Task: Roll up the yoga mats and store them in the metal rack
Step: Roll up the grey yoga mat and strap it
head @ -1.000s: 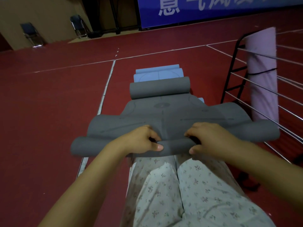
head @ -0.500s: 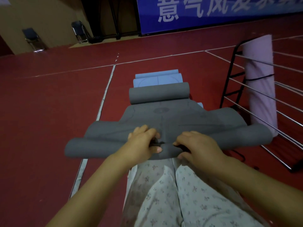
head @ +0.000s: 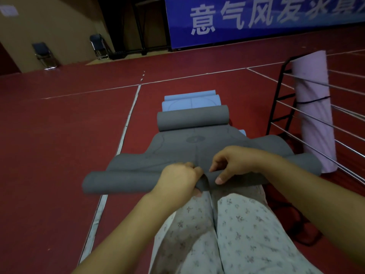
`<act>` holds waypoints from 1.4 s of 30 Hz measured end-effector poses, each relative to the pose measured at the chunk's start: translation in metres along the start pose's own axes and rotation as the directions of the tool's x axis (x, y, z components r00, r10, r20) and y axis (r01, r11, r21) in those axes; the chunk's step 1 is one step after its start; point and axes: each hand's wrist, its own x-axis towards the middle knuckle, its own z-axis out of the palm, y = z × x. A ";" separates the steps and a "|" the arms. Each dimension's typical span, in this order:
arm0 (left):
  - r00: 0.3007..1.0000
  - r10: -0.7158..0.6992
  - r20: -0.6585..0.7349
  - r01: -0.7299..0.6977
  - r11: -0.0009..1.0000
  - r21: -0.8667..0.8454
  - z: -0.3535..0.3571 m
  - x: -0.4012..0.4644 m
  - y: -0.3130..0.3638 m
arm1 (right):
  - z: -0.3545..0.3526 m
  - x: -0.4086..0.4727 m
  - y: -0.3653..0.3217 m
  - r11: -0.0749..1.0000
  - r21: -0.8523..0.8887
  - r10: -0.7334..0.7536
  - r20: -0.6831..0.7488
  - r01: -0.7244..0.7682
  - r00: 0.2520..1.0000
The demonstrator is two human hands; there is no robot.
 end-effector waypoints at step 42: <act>0.993 -0.101 -0.066 0.084 0.971 -0.223 0.008 0.030 -0.040 | -0.031 0.030 0.003 0.990 -0.133 0.041 -0.028 -0.044 0.999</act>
